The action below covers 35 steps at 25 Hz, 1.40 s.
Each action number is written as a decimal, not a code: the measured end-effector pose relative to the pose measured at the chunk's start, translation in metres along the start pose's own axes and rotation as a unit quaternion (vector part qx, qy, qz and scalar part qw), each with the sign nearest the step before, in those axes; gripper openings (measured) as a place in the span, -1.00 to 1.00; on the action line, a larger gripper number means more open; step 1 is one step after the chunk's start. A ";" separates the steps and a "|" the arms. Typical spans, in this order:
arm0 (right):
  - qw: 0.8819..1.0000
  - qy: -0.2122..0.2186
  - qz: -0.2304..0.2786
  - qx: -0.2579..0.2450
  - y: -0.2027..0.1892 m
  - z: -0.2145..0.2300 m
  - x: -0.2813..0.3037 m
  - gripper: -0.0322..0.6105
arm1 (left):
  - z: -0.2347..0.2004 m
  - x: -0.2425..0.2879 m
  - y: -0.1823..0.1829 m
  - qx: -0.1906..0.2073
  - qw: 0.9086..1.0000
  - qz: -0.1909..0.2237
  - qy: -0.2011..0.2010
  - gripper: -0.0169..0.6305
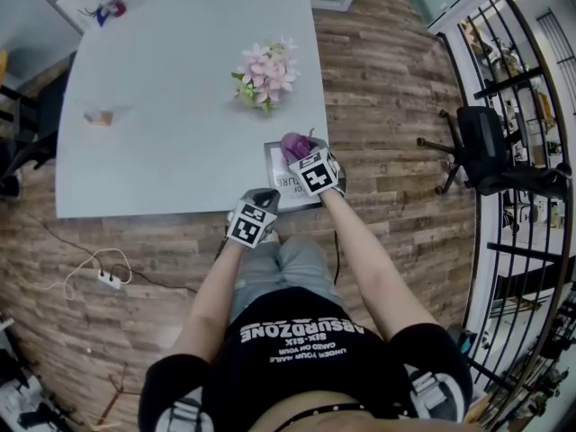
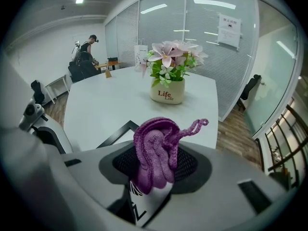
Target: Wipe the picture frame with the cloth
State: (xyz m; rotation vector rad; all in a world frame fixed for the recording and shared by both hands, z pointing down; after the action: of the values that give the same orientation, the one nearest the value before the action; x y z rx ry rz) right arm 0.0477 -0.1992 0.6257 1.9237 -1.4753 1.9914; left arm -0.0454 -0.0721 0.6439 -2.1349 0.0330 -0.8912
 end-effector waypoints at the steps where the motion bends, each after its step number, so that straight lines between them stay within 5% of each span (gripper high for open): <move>1: 1.000 -0.001 0.000 0.001 0.000 0.000 -0.001 -0.32 | 0.000 0.000 0.000 -0.002 1.000 0.000 0.000 -0.91; 35: 0.998 0.038 -0.006 0.049 -0.057 -0.029 -0.045 -0.32 | 0.000 0.000 -0.003 -0.036 0.999 0.023 0.022 -0.91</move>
State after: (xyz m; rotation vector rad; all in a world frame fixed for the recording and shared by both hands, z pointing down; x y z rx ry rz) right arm 0.0694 -0.1242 0.6296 1.8628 -1.3698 2.1455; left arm -0.0460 -0.0696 0.6458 -2.1721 0.1380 -0.9217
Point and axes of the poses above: the fingertips, and each gripper's own axes: x forward along the fingers, z to its right, y out of its top, the point moved 6 cm from there along -x, backward along the fingers, and after that the axes turned 10 degrees about -y, right-handed, at the moved point
